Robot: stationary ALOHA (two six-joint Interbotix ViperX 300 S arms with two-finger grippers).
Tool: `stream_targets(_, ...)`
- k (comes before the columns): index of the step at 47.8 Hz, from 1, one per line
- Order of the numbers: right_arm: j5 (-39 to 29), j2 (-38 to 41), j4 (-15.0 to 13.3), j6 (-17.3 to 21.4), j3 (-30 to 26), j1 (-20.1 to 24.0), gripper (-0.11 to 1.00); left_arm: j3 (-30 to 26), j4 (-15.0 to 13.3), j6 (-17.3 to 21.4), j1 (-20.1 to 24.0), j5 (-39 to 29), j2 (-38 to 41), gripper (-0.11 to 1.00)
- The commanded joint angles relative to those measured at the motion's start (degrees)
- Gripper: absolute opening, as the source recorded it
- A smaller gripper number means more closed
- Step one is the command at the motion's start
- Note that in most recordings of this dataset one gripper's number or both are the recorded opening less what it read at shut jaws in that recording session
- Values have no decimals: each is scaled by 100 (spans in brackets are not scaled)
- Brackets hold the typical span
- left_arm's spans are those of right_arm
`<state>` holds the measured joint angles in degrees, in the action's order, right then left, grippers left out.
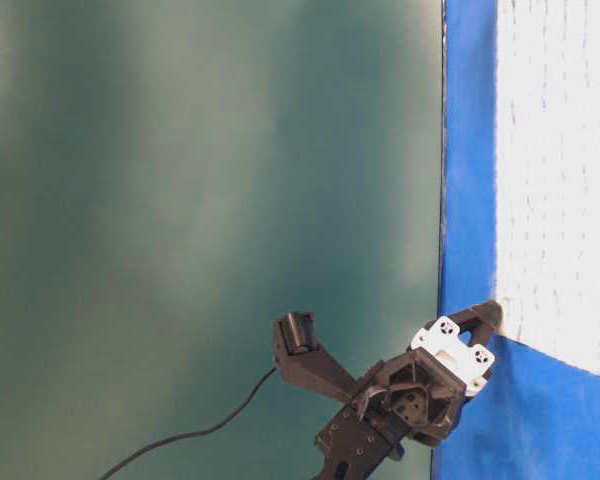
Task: Fold the blue towel.
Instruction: 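Lift the far edge and fold it toward the near edge with both grippers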
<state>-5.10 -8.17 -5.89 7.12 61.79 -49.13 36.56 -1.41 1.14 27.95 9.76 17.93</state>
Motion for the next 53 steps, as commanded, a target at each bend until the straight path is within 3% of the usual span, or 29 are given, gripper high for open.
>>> stream_targets(1, -26, -105, -9, 26, -35, -26, 5, 26, 9, 26, -70, -167, -70, 3)
stream_targets(20, -448, -1266, 0, 79, -26, -18, 5, -62, 9, 299, -70, -466, -844, 3)
stream_targets(31, -589, -1512, 141, 123, 97, 167, 5, -18, 9, 299, -158, -598, -984, 3)
stream_targets(40, -1063, -1881, 404, 360, 220, 659, 5, 70, 9, 299, -501, -940, -1336, 3)
stream_targets(53, -1890, -2865, 633, 861, 483, 1890, 5, 352, 9, 246, -1248, -1151, -1626, 3)
